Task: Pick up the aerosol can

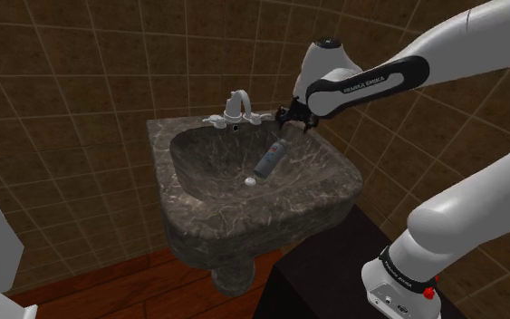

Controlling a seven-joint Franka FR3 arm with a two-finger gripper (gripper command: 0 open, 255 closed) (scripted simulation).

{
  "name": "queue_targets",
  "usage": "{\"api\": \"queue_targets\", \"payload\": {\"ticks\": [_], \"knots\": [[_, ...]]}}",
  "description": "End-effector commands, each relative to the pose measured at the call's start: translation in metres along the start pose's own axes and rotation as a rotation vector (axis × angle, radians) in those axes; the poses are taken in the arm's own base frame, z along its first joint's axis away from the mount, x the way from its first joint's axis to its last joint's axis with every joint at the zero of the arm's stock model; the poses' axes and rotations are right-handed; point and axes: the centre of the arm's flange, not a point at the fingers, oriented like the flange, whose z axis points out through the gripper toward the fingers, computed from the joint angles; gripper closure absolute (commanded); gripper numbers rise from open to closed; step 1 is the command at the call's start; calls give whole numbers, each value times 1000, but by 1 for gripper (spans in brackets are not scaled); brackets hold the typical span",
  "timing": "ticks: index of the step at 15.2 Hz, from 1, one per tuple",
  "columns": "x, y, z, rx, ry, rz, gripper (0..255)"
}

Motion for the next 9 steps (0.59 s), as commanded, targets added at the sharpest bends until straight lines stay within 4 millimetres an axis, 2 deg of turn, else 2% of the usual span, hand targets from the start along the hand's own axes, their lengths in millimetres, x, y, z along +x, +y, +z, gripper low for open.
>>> {"api": "queue_targets", "payload": {"ticks": [1,9], "knots": [[6,-9,26,-17,19,53,0],[44,-29,121,-93,90,248,0]]}}
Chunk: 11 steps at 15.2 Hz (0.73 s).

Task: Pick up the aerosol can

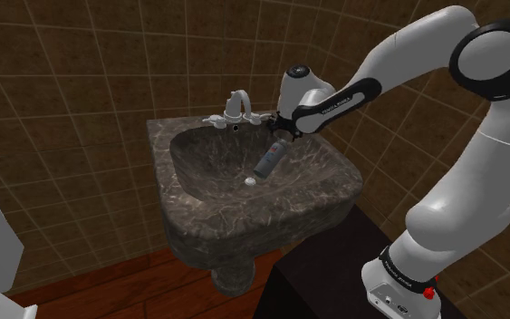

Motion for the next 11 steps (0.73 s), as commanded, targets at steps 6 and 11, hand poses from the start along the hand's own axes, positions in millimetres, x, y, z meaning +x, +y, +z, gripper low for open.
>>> {"api": "queue_targets", "payload": {"ticks": [6,11], "knots": [[-2,-7,50,-18,20,51,0],[-8,-7,62,-18,20,51,0]]}}
